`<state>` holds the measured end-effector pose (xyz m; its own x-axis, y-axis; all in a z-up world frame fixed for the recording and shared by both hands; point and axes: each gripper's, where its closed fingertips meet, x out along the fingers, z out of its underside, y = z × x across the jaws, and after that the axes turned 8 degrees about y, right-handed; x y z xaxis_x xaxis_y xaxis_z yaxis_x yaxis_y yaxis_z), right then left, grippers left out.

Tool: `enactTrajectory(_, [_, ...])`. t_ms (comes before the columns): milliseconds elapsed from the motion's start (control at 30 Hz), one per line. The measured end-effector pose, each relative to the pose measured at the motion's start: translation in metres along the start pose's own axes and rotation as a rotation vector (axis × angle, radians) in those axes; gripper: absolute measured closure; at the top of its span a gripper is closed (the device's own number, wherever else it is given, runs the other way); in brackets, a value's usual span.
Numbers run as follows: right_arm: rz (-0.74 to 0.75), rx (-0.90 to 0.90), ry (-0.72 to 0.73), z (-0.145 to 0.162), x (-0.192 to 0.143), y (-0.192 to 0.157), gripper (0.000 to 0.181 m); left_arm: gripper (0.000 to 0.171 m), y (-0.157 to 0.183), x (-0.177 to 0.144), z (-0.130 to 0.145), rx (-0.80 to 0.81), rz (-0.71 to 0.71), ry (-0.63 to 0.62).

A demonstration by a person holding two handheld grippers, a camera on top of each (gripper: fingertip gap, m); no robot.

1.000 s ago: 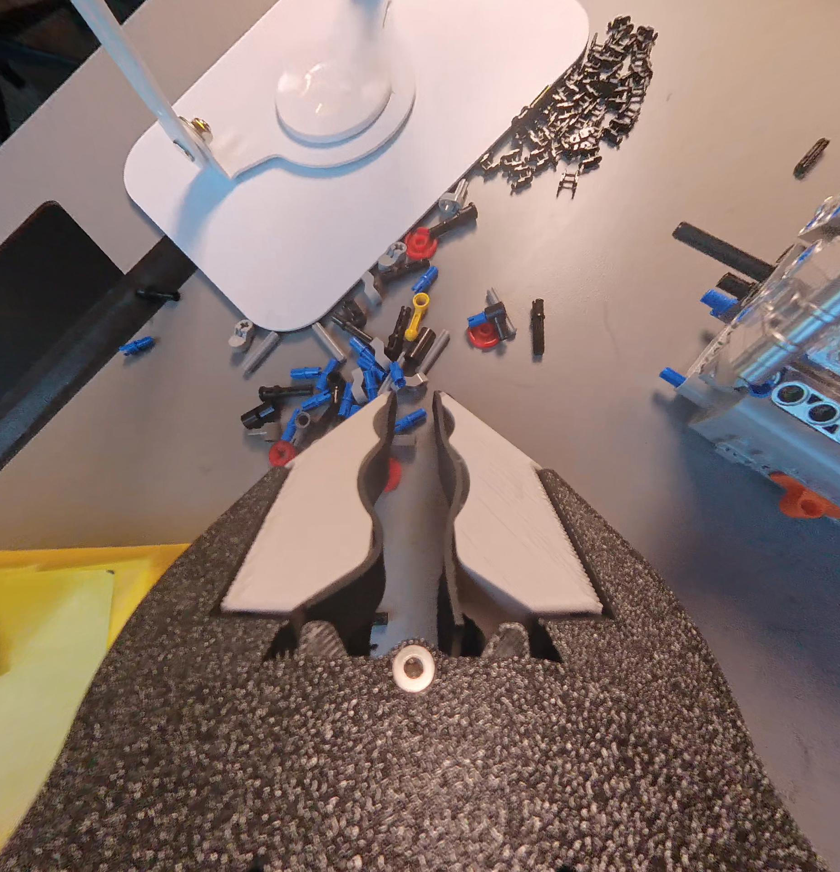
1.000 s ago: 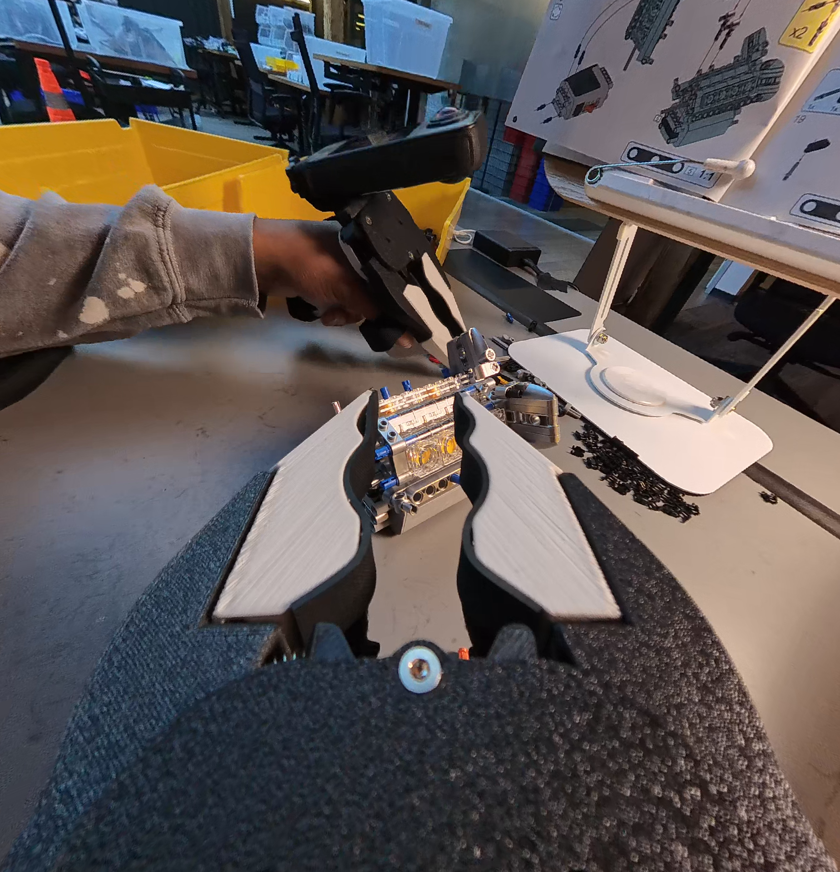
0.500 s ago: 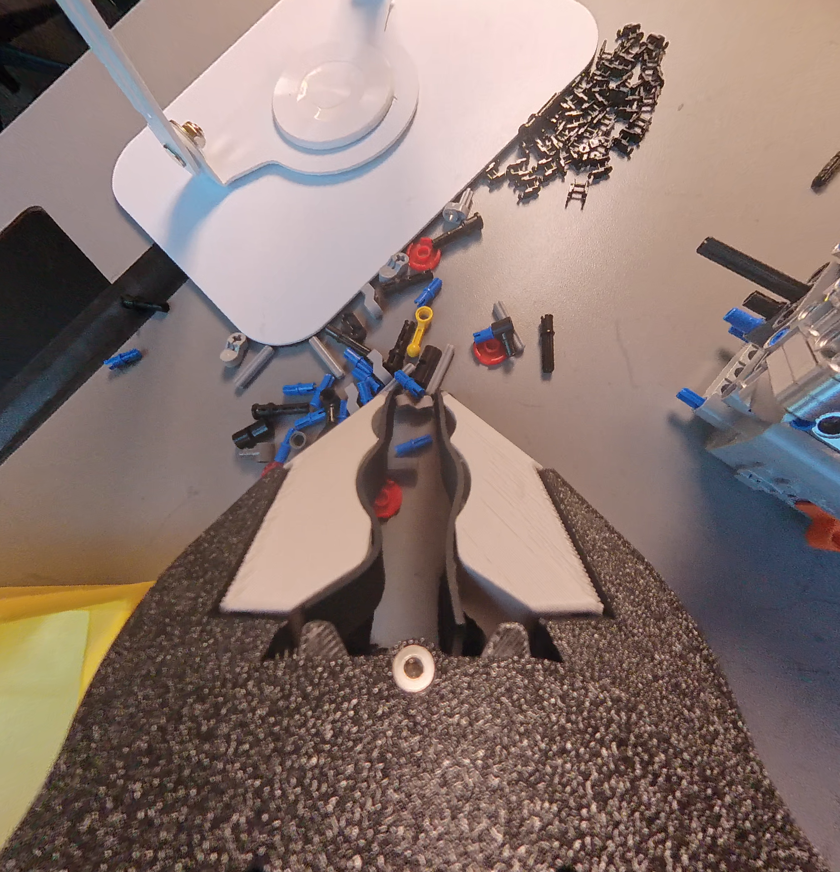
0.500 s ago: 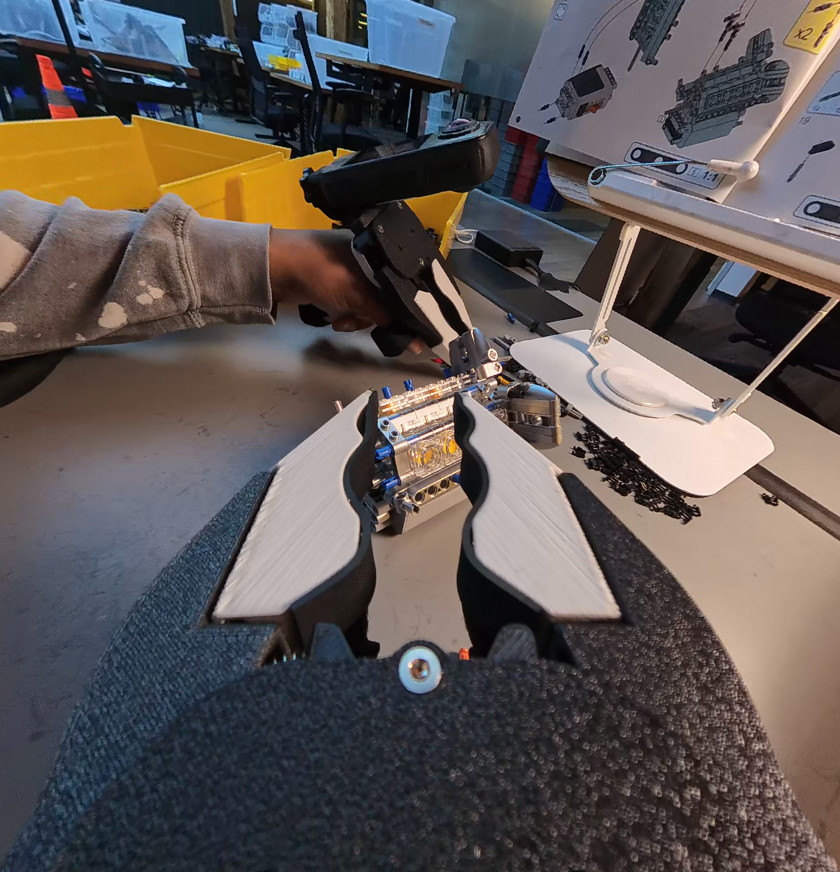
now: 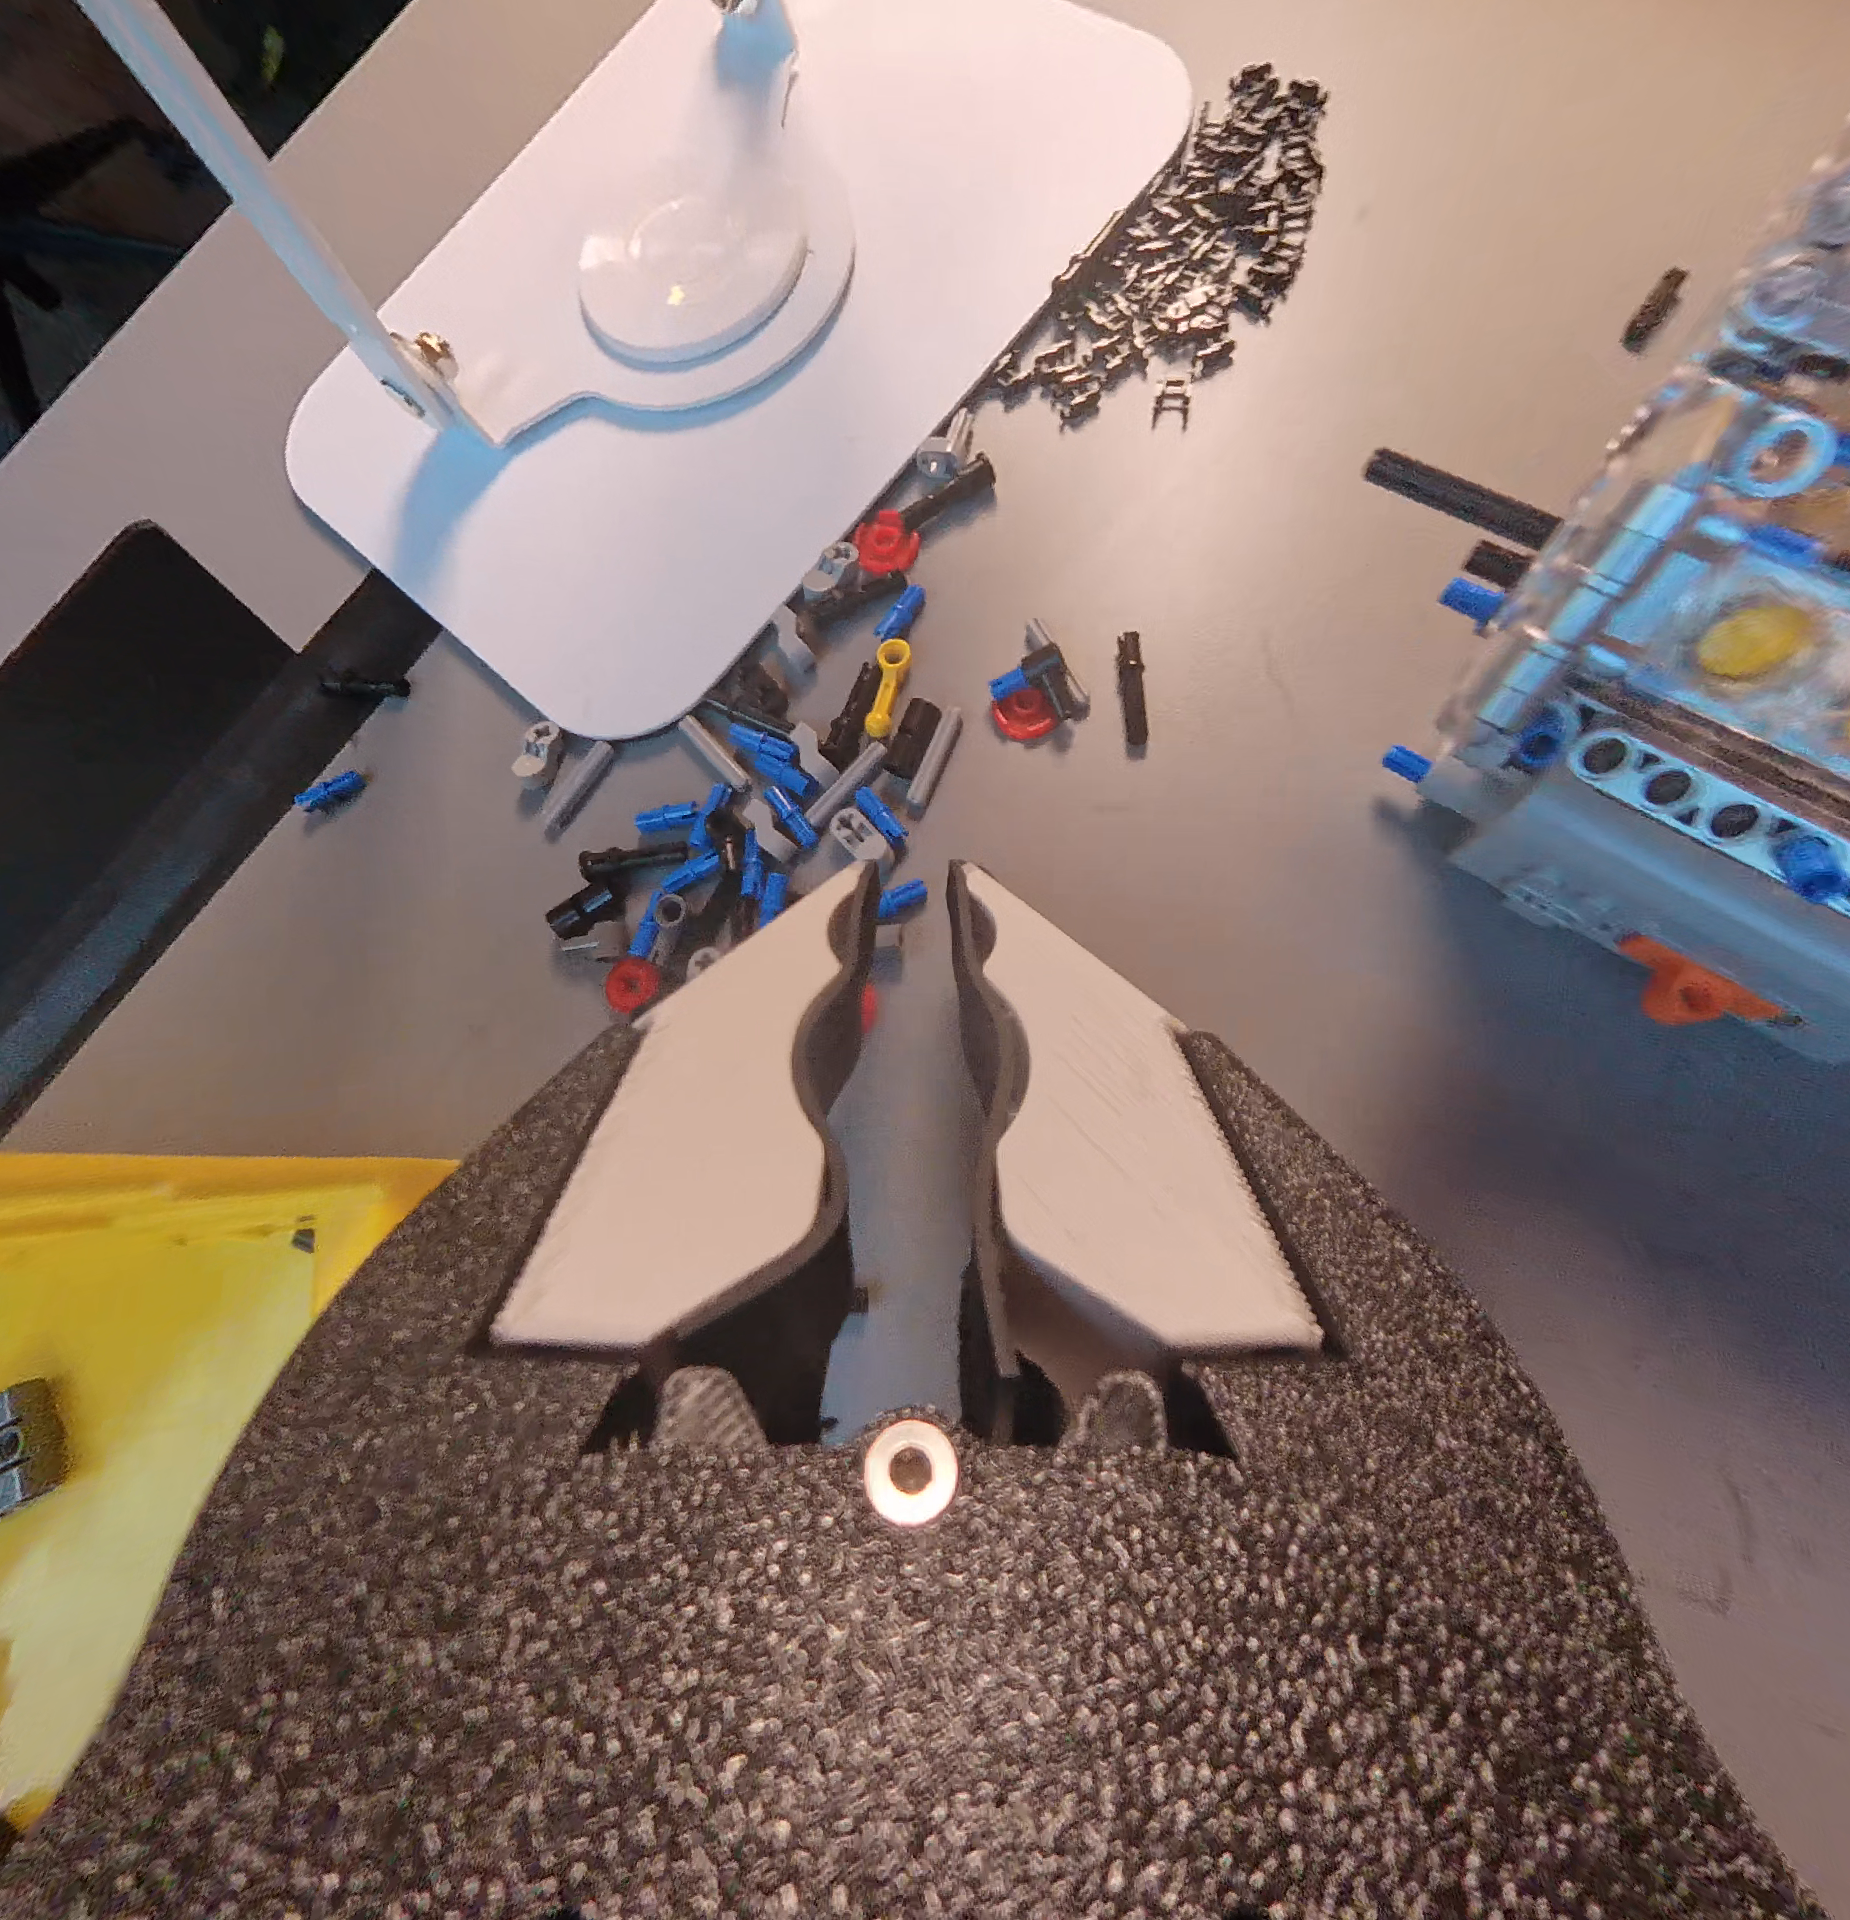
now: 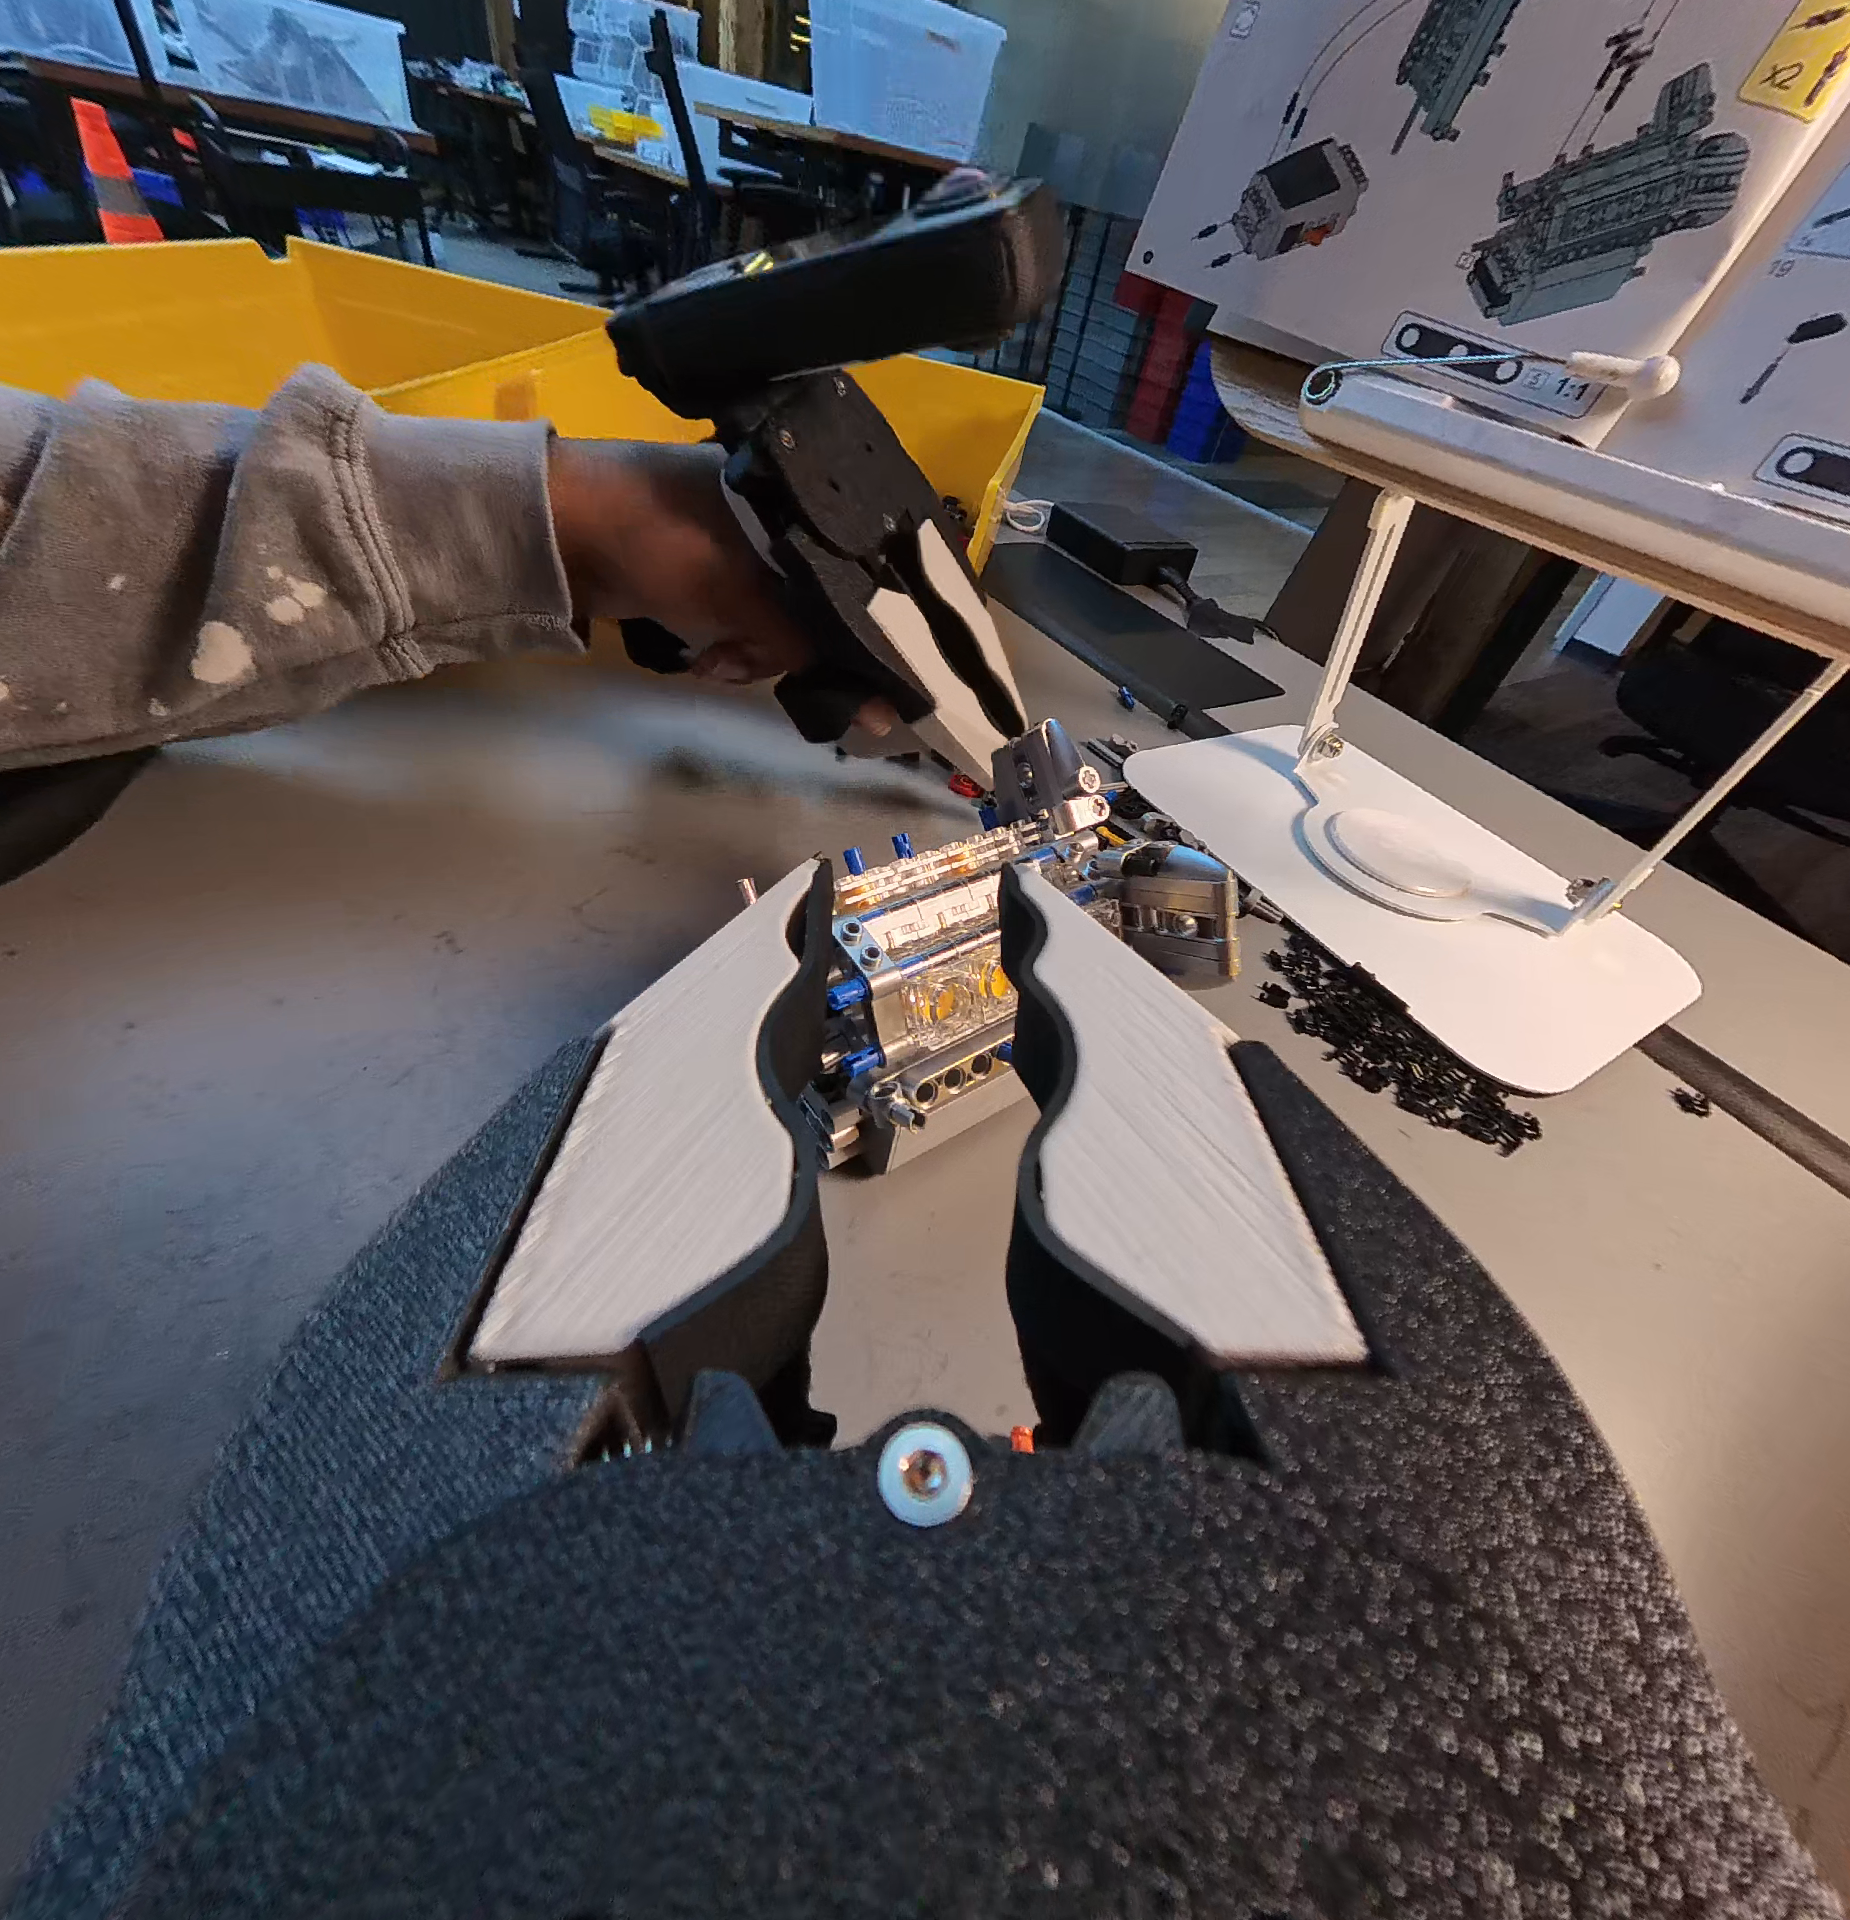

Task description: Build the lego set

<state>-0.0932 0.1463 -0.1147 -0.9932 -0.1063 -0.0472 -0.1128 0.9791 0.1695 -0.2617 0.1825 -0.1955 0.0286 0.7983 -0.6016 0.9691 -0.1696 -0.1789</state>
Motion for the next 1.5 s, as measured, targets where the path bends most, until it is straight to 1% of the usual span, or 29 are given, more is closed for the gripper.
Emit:
enactTrajectory(167, [-0.001,0.007,0.003,0.000,0.000,0.001,0.151,0.158,-0.010,0.018,0.005,-0.045,-0.036,-0.043])
enactTrajectory(400, [-0.006,0.001,-0.002,0.001,0.000,-0.001,0.151,0.160,-0.011,0.020,0.008,-0.077,-0.021,-0.050])
enactTrajectory(500, [-0.006,0.002,-0.003,0.001,0.001,-0.001,0.151,0.165,-0.010,0.021,0.007,-0.062,-0.006,-0.051])
enactTrajectory(633, [-0.004,0.001,0.002,0.000,0.000,0.000,0.151,0.166,-0.014,0.016,0.005,-0.009,-0.020,-0.032])
enactTrajectory(700, [-0.002,0.000,0.003,0.000,0.000,0.000,0.151,0.166,-0.011,0.004,-0.005,0.013,-0.006,0.008])
enactTrajectory(733, [-0.002,0.000,0.003,0.000,0.000,0.000,0.151,0.166,-0.006,-0.005,-0.011,0.019,0.019,0.026])
enactTrajectory(767, [0.000,0.001,0.004,0.000,0.000,0.000,0.151,0.166,0.006,-0.015,-0.015,0.032,0.078,0.037])
enactTrajectory(800, [0.002,0.003,0.005,-0.001,0.000,0.001,0.151,0.166,0.025,-0.025,-0.015,0.048,0.177,0.033])
enactTrajectory(867, [0.008,0.003,0.006,0.000,-0.001,0.003,0.151,0.166,0.068,-0.045,-0.006,0.107,0.377,0.006])
enactTrajectory(967, [0.012,0.008,0.008,-0.001,-0.001,0.004,0.151,0.166,0.123,-0.060,0.018,0.235,0.607,-0.039])
enactTrajectory(1000, [0.015,0.007,0.009,-0.001,-0.001,0.004,0.150,0.166,0.133,-0.061,0.024,0.247,0.650,-0.063])
enactTrajectory(1067, [0.023,0.006,0.012,-0.001,-0.001,0.005,0.149,0.165,0.142,-0.058,0.029,0.255,0.685,-0.095])
enactTrajectory(1133, [0.036,0.009,0.017,-0.002,-0.002,0.008,0.148,0.162,0.142,-0.059,0.026,0.238,0.703,-0.079])
enactTrajectory(1200, [0.047,0.015,0.022,-0.003,-0.003,0.011,0.147,0.156,0.131,-0.058,0.017,0.196,0.666,-0.026])
enactTrajectory(1233, [0.052,0.020,0.023,-0.003,-0.003,0.012,0.147,0.156,0.118,-0.055,0.009,0.171,0.608,0.017])
enactTrajectory(1267, [0.057,0.025,0.024,-0.003,-0.003,0.013,0.146,0.155,0.101,-0.048,-0.001,0.140,0.519,0.063])
enactTrajectory(1333, [0.061,0.031,0.025,-0.003,-0.002,0.015,0.146,0.155,0.054,-0.032,-0.019,0.046,0.294,0.136])
enactTrajectory(1400, [0.061,0.034,0.023,-0.003,-0.002,0.015,0.146,0.155,0.012,-0.013,-0.026,-0.073,0.101,0.136])
enactTrajectory(1433, [0.061,0.033,0.022,-0.002,-0.001,0.015,0.146,0.155,-0.002,-0.003,-0.025,-0.114,0.045,0.118])
enactTrajectory(1500, [0.063,0.028,0.025,-0.003,-0.002,0.016,0.146,0.156,-0.015,0.015,-0.020,-0.137,-0.007,0.066])
